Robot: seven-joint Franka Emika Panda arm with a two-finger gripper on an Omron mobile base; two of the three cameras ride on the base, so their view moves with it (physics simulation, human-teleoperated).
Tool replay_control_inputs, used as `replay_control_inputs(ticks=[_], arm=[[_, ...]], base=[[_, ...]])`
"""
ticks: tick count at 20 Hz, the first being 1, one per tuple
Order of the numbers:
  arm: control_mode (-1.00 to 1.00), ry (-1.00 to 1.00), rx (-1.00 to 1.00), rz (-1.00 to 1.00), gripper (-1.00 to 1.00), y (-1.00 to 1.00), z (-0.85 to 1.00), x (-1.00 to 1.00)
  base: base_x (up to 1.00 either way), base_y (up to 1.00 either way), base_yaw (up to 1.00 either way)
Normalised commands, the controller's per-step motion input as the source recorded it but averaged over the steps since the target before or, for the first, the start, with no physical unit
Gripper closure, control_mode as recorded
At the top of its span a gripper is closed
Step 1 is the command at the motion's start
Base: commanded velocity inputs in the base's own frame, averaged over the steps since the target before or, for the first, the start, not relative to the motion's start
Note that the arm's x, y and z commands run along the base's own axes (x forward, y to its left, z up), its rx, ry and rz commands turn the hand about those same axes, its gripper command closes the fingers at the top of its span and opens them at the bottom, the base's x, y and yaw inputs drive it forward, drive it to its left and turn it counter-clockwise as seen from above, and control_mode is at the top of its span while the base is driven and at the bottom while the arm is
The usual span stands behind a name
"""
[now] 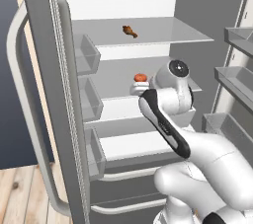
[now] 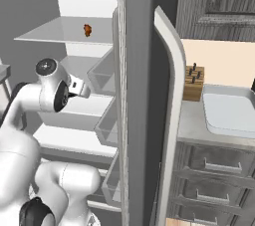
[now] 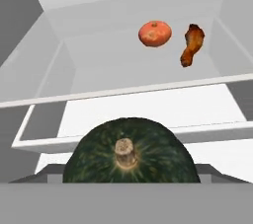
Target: Place one squash and one chicken drumstick in each tupperware on the nearby counter, to pack two identical lunches.
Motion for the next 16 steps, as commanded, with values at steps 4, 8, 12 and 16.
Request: replay_control_inputs(ticks=[4,8,12,16], arm=[[-1.0,0.01,0.0,0.0,1.0,-0.01,0.54,-0.83],[1.0,0.0,0.0,0.0,1.0,-0.02,0.07,-0.25],[1.0,0.0,0.0,0.0,1.0,0.0,0.0,0.0],[1.0,0.0,0.0,0.0,1.0,0.0,0.0,0.0]], base=[[0.0,0.0,0.0],[-0.75,-0.14,-0.01],[-1.0,-0.29,-0.01],[-1.0,-0.38,-0.03]])
